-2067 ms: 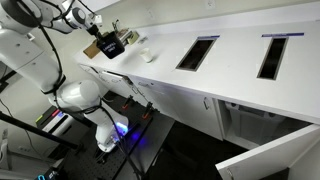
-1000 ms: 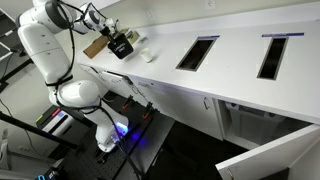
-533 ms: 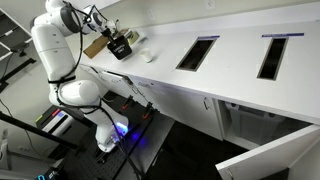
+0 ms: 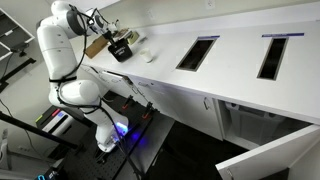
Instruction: Move the waste basket to the left side of the desk
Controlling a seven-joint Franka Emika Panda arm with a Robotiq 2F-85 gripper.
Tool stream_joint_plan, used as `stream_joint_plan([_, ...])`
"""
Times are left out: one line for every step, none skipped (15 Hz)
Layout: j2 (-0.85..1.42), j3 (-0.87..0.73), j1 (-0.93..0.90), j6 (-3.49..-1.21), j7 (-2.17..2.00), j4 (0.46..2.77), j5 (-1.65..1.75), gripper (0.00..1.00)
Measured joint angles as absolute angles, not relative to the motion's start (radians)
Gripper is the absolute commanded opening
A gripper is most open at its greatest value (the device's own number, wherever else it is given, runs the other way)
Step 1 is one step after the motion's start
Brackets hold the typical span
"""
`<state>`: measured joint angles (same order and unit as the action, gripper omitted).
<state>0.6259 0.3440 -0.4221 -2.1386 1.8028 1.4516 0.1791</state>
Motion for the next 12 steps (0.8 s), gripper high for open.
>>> stream_joint_plan([0.63, 0.344, -0.423, -2.139, 1.803, 1.452, 0.181, 0.02])
stream_joint_plan([0.633, 0.344, -0.424, -2.139, 1.804, 1.452, 0.182, 0.21])
stream_joint_plan([0.636, 0.344, -0.425, -2.139, 1.804, 1.452, 0.183, 0.35])
stream_joint_plan([0.639, 0.344, -0.425, -2.139, 1.804, 1.452, 0.184, 0.42])
stream_joint_plan([0.639, 0.344, -0.426, -2.139, 1.804, 1.452, 0.186, 0.48])
stream_joint_plan([0.639, 0.344, -0.426, -2.139, 1.805, 1.451, 0.187, 0.57])
stream_joint_plan([0.637, 0.344, -0.427, -2.139, 1.805, 1.451, 0.188, 0.64])
stream_joint_plan([0.634, 0.344, -0.427, -2.139, 1.805, 1.451, 0.191, 0.71])
stream_joint_plan([0.626, 0.345, -0.428, -2.139, 1.805, 1.451, 0.194, 0.79])
stream_joint_plan([0.614, 0.346, -0.429, -2.139, 1.805, 1.452, 0.199, 0.86])
stream_joint_plan([0.597, 0.348, -0.429, -2.139, 1.805, 1.453, 0.204, 0.94])
stream_joint_plan([0.574, 0.351, -0.429, -2.138, 1.805, 1.456, 0.206, 0.99])
